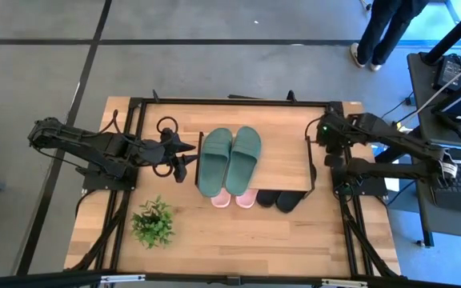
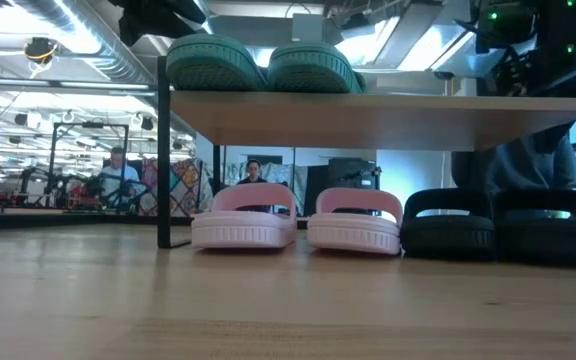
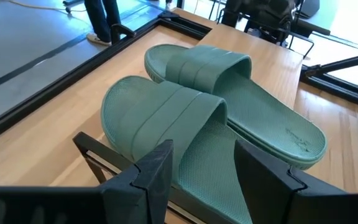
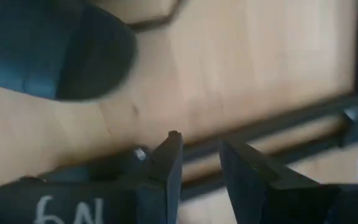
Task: Pick and place slides into the shelf
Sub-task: Move the shelf to the right side of the table
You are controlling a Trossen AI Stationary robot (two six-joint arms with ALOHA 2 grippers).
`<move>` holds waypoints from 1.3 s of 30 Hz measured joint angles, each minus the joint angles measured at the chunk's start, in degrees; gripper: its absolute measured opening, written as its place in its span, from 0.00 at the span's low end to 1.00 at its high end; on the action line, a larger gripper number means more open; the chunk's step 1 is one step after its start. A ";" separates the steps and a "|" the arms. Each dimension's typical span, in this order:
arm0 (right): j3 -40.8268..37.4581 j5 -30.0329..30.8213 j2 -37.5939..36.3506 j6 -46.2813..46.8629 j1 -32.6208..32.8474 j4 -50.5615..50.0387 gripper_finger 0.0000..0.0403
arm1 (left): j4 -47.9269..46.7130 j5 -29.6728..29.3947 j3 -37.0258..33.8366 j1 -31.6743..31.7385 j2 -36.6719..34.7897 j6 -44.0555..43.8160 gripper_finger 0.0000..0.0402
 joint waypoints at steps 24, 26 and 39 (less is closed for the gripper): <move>-13.62 -1.53 -15.41 -3.13 1.25 11.88 0.27 | 0.00 -0.04 0.00 -0.02 0.00 -2.26 0.40; -13.62 -1.52 -15.39 -3.83 1.25 12.05 0.27 | 0.00 -0.02 0.00 -0.02 0.00 -2.26 0.40; -7.49 3.20 -15.39 2.29 1.23 11.67 0.27 | -3.09 0.55 0.04 -0.04 -0.37 -6.73 0.40</move>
